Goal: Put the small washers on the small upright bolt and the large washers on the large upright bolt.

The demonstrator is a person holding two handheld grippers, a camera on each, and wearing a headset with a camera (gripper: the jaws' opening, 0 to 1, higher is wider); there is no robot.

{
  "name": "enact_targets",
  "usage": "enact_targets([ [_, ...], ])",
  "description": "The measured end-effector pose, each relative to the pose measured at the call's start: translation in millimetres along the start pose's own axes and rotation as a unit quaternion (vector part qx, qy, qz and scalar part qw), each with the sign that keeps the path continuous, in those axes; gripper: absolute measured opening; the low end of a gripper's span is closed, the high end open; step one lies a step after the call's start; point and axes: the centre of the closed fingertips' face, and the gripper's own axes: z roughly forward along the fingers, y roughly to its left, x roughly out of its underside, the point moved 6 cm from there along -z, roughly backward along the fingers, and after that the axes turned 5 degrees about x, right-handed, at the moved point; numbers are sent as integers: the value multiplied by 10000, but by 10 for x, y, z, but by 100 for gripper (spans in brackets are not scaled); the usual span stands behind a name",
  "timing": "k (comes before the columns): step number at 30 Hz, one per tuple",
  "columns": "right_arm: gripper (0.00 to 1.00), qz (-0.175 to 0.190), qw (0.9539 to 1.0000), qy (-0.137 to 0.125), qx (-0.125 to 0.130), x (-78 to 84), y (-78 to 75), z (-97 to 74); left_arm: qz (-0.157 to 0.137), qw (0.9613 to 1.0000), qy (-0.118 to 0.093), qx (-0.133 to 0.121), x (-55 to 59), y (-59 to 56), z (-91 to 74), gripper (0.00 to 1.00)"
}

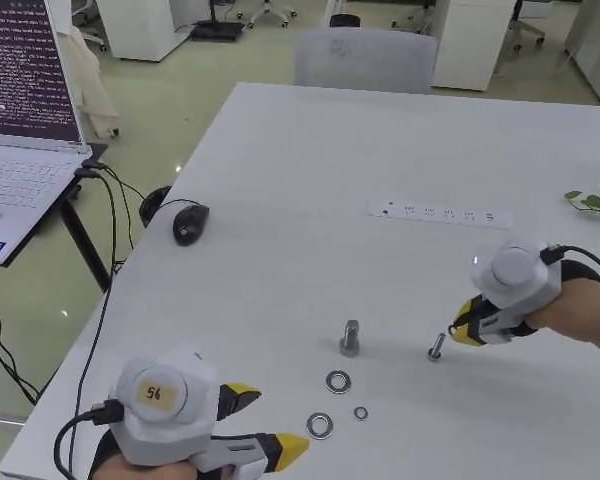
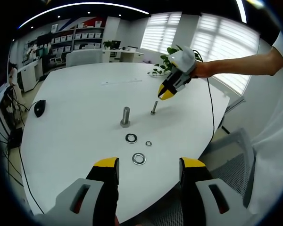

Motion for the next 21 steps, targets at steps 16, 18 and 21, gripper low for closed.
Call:
enact_targets([
  [16, 13, -553, 9969, 449, -344, -46, 72, 83, -72, 10000, -17, -9, 21, 19, -8, 50],
  [18, 13, -545, 9968, 472, -352, -49, 77, 84, -93, 10000, -32, -18, 24, 24, -13, 50],
  [21, 13, -568, 9965, 491, -366, -45, 63, 103, -97, 9999, -30, -24, 30, 33, -15, 50],
])
